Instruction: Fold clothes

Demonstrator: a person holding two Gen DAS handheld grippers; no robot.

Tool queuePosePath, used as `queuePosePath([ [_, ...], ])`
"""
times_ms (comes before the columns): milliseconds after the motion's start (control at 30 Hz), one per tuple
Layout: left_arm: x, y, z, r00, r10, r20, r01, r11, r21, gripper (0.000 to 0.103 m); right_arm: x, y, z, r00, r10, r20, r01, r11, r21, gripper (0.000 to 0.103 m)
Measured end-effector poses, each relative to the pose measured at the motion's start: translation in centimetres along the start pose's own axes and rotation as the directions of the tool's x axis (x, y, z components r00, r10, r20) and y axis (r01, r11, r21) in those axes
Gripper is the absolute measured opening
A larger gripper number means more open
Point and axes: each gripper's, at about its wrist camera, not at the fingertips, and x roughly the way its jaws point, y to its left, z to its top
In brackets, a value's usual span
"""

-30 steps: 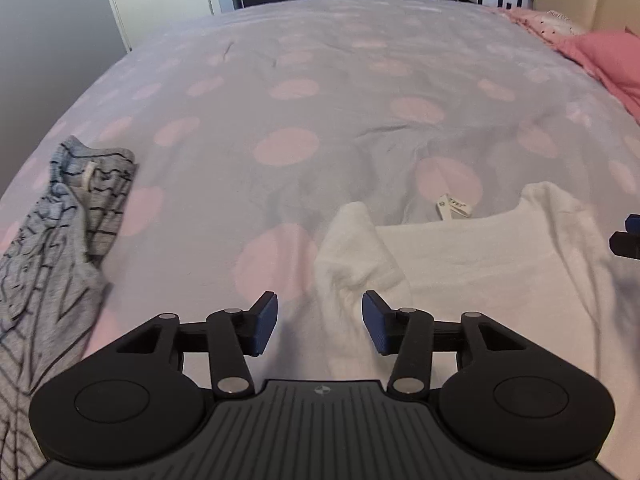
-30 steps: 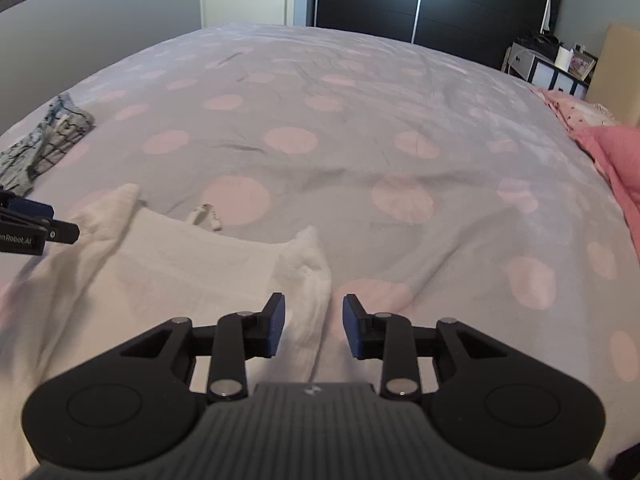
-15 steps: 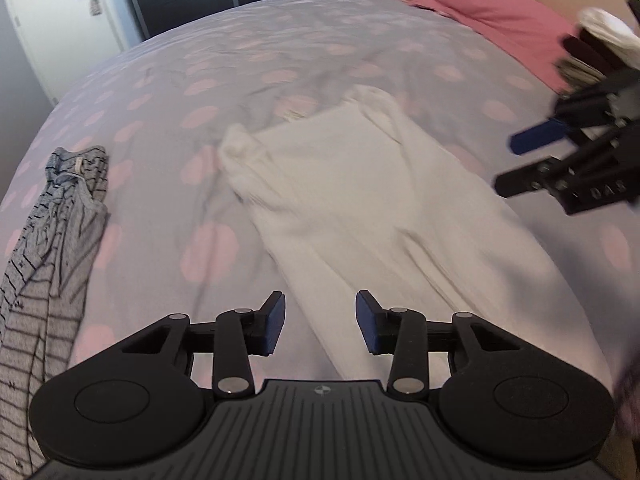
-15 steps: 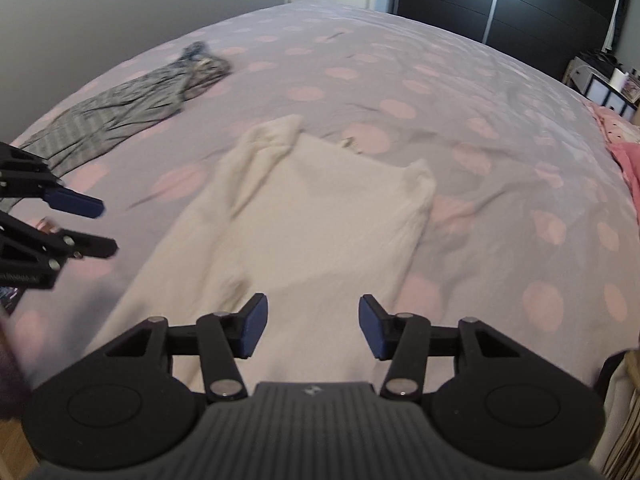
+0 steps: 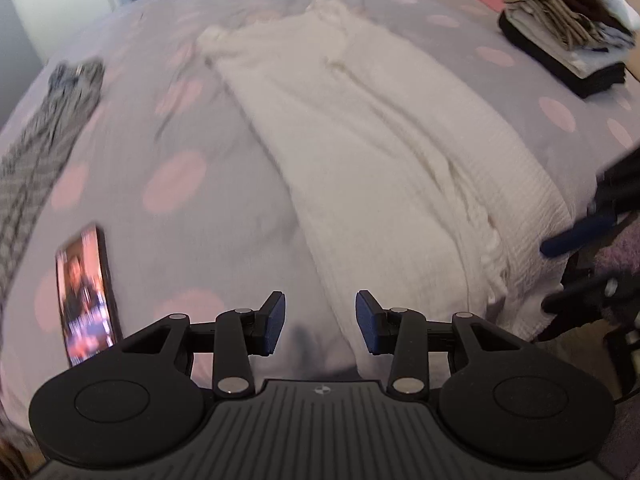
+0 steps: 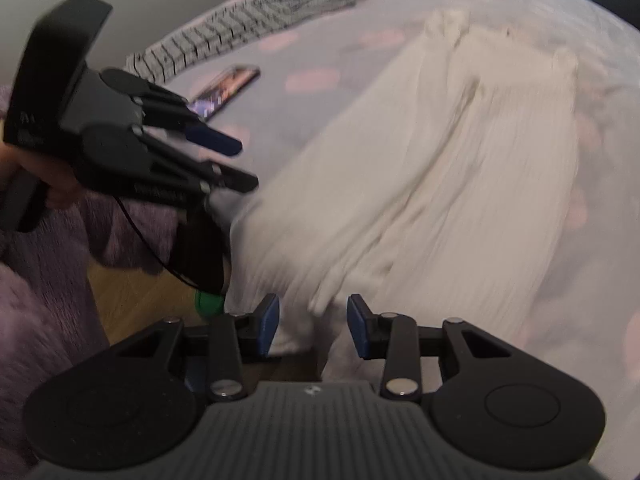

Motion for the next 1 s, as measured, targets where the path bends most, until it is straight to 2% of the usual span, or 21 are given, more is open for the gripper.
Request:
queuePosePath([
  [67,0.2,0.0,-0.6,1.0,-0.001,-0.011,0.0,1.0,-0.023,0.037,1.6,0.3,-1.0,0.999,0.008,-0.032,-0.008,1.0,0.015,0.039],
  [267,-0.2,-0.3,-0.9,0.999,-0.021,0.031,0.021,1.0,-0.004,0.037,5.6,1.0,-0.6,0.999,0.03,-0.023,-0.029,0.999,0.026,0.036],
  [300,-0.1,-0.3,-0.9,0.999,-0.024,0.034,0.024,1.0,-0.005,0.037,6.2,1.0,-0.4,1.0,0.019,-0.025,-0.018,1.0,0.025,0.033],
  [367,0.4,-0.5,-1.2,0.999,-0.025,0.028,0.025,1.0,-0.003,0.037,7.0,0.8,-0.4,0.999,0.009,-0.042,-0.007,0.999,0.038,0.008],
  [400,0.7,-0.6,-1.2,1.0,-0.018,0.024,0.018,1.0,0.001,0.037,7.1,0.7,-0.5,0.999,0.007,-0.052,-0.005,0.999,0.044,0.006],
  [567,2.1,-1.0,-1.3,1.0,0.023,0.001,-0.023,0.999,0.028,0.036,4.8,0.0,-1.0,0.997,0.054,-0.061,-0.045,0.99,0.137,0.004],
  [700,2.5,-1.2,-1.3,1.0,0.026,-0.01,-0.026,0.999,0.04,0.036,3.6,-1.1,-1.7,0.997,0.058,-0.059,-0.044,0.975,0.217,0.004],
  [867,2.5,-1.3,-1.3,0.999,0.03,-0.014,-0.029,0.998,0.052,0.036,6.2,-1.5,-1.7,0.993,0.019,-0.12,0.005,0.981,0.196,0.004],
  [900,2.3,-1.3,-1.4,1.0,0.027,-0.016,-0.026,0.998,0.058,0.036,6.2,-1.6,-1.7,0.991,0.032,-0.127,-0.005,0.979,0.202,0.005],
  [1000,1.3,-1.2,-1.9,0.999,-0.02,-0.036,0.024,0.991,0.134,0.037,5.3,-2.2,-1.6,0.99,0.041,-0.136,-0.014,0.982,0.188,0.014],
])
